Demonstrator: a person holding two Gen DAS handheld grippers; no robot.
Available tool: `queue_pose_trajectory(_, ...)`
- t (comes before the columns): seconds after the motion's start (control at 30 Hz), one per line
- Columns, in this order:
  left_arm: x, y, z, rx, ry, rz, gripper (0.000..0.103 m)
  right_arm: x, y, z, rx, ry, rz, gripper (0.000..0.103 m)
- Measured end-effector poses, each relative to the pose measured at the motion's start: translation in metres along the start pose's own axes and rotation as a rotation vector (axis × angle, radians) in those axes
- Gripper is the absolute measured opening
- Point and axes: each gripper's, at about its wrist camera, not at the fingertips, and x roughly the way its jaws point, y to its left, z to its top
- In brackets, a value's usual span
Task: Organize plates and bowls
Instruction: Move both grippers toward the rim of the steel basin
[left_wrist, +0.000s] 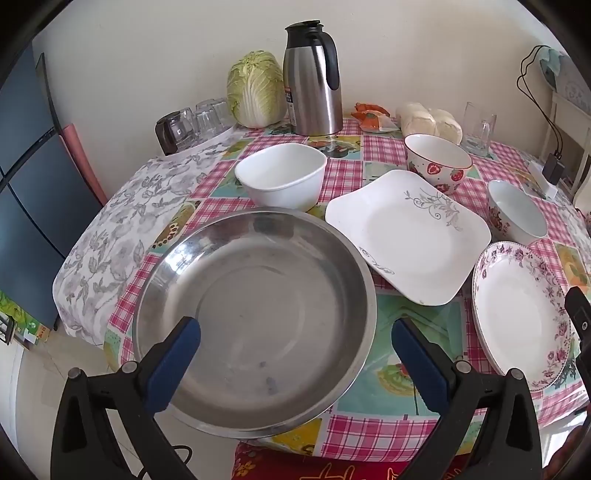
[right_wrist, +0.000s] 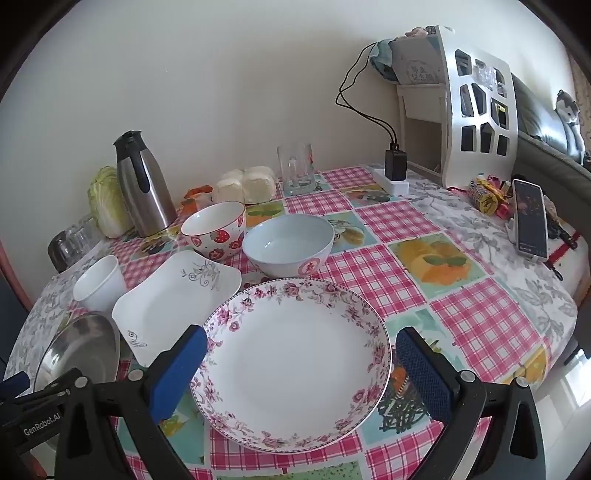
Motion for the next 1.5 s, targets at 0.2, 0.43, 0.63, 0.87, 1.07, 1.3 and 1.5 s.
queue_pose_trajectory(0.2, 0.0, 0.002, -0.002, 0.003, 0.002, -0.006, 0.103, 0.0, 0.002, -0.001, -0.004, -0.002, -0.001, 0.103)
queue_pose_trajectory(0.43, 0.002, -0.001, 0.0, -0.003, 0.013, -0.022, 0.103, 0.001, 0.004, -0.003, -0.009, -0.004, -0.003, 0.103)
queue_pose_trajectory(0.63, 0.003, -0.001, 0.0, 0.005, 0.015, -0.014, 0.103, 0.001, 0.006, -0.004, -0.017, -0.003, -0.004, 0.103)
queue_pose_trajectory(0.87, 0.003, 0.0, 0.0, 0.001, 0.011, -0.018, 0.103, 0.002, 0.009, -0.005, -0.031, -0.001, -0.004, 0.103)
queue_pose_trajectory(1.07, 0.005, 0.0, 0.001, -0.004, 0.015, -0.026, 0.103, 0.003, 0.013, -0.006, -0.046, 0.001, -0.006, 0.103)
queue_pose_trajectory(1.3, 0.008, 0.005, 0.002, -0.024, 0.031, -0.042, 0.103, 0.006, 0.02, -0.008, -0.062, 0.009, -0.008, 0.103)
queue_pose_trajectory(1.5, 0.011, 0.016, 0.002, -0.048, 0.024, -0.039, 0.103, 0.008, 0.034, -0.012, -0.084, 0.015, 0.001, 0.103)
